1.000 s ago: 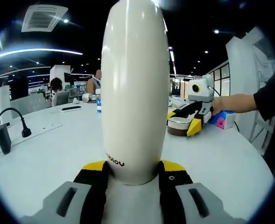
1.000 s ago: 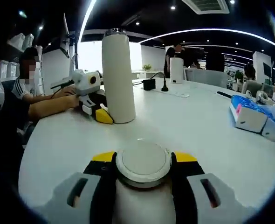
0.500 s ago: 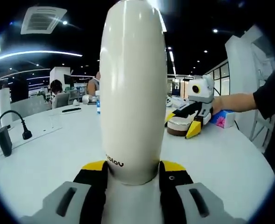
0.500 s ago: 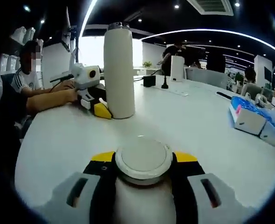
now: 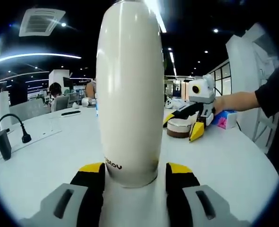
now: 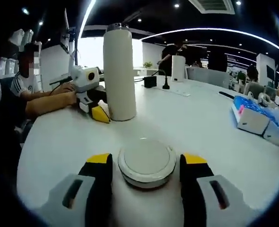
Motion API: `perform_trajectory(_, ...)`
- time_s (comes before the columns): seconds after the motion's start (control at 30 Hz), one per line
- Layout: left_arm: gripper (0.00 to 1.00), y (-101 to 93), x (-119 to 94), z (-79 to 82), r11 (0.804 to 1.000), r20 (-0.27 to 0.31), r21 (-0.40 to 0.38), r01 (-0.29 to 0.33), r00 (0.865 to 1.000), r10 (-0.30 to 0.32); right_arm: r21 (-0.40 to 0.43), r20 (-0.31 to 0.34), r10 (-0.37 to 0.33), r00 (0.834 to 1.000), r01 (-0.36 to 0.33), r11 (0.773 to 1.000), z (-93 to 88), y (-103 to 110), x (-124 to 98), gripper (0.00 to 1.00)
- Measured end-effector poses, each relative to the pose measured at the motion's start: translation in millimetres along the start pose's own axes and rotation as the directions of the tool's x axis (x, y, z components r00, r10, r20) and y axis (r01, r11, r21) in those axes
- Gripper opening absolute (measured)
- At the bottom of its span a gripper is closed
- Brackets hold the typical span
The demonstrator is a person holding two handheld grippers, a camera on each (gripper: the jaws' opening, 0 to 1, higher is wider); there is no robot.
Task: Grasp the water cup twist off the cup lid place the cup lid on the table
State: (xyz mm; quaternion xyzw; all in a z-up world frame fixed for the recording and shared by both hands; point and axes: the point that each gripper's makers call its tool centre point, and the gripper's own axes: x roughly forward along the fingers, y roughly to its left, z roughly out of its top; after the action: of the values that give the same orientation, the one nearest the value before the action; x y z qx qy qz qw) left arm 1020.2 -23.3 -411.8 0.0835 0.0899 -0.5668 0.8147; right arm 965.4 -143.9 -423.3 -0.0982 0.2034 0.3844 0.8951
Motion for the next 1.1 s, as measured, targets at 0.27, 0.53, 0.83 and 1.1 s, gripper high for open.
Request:
perform_trajectory(0.27,0.57,-2.9,-1.1,0.9,1.0,0.004,-0.002,0.012,1.0,-0.012,-0.012,-0.012,-0.025,1.0,0.025,1.0,2.3,-0.4,-7.7,0.61)
perform_trajectory(0.53,0.69,-4.1,-8.5,13.3,0.993,0.043,-0.094,0.078,0.996,-0.074,-0.038,0.005,-0.036,0.999,0.036,0.999,19.7,-4.4,-14.3,0.61)
perform_trajectory(0.83,0.86,7.2,-24.2,25.6,0.991,0.021,-0.099,0.087,0.996,-0.085,-0.076,0.012,0.015,1.0,-0.014,0.997,40.9,9.3,-18.3,0.61)
perform_trajectory(1.1,0.89,9.4,-48.3,45.3,0.993,0.015,-0.093,0.077,0.997,-0.075,-0.099,0.012,0.069,0.998,-0.067,0.993,52.3,23.3,-21.8,0.61)
